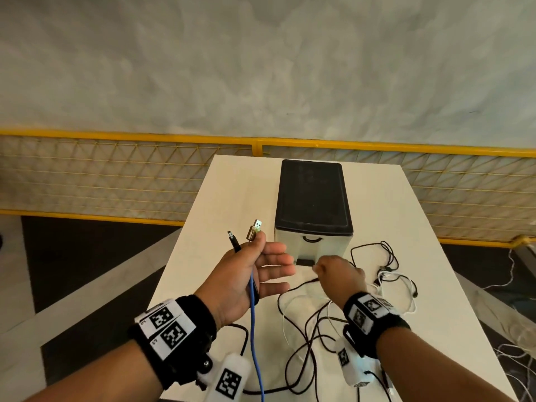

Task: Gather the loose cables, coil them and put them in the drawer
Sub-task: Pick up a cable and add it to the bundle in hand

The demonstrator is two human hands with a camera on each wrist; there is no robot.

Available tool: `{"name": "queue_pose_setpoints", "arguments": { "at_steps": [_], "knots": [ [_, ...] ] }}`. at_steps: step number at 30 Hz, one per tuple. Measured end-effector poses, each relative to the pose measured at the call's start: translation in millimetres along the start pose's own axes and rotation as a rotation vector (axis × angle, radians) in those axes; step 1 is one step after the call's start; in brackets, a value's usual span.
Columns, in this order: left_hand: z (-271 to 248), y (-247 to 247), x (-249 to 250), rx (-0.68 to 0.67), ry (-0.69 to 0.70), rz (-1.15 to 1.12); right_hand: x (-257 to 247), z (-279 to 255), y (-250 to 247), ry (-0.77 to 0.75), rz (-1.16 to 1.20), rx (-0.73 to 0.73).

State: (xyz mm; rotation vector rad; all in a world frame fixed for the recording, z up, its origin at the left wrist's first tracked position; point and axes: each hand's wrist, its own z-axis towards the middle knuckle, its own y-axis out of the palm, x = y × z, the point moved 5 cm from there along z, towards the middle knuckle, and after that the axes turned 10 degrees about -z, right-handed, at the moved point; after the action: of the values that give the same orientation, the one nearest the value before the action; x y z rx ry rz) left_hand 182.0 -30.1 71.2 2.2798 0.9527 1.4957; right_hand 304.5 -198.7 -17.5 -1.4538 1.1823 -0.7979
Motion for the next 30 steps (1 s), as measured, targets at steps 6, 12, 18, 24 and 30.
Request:
{"name": "queue_pose_setpoints", "arguments": {
  "at_steps": [6, 12, 18, 24, 30],
  "knots": [
    [21.6, 1.9, -5.6, 0.071, 0.023, -0.007, 18.5, -50.0, -49.2, -0.168, 0.482, 0.427],
    [29.4, 21.5, 3.5, 0.021, 0.122, -0.039, 9.1, -93.4, -56.6, -0.319, 0.584, 0.538],
    [25.7, 34.3, 2.6, -0.057, 0.207, -0.077, -4.3, -104.5, -51.0, -0.356, 0.593, 0.468],
    [22.7, 36.3, 4.5, -0.066, 0.305, -0.062, -12.8, -105.7, -52.0, -0.363, 0.530, 0.475],
    [16.5, 32.8, 15.2, -0.033, 0.329, -0.123, -18.4, -129.8, -39.6, -0.063, 1.019, -0.018]
  ]
}}
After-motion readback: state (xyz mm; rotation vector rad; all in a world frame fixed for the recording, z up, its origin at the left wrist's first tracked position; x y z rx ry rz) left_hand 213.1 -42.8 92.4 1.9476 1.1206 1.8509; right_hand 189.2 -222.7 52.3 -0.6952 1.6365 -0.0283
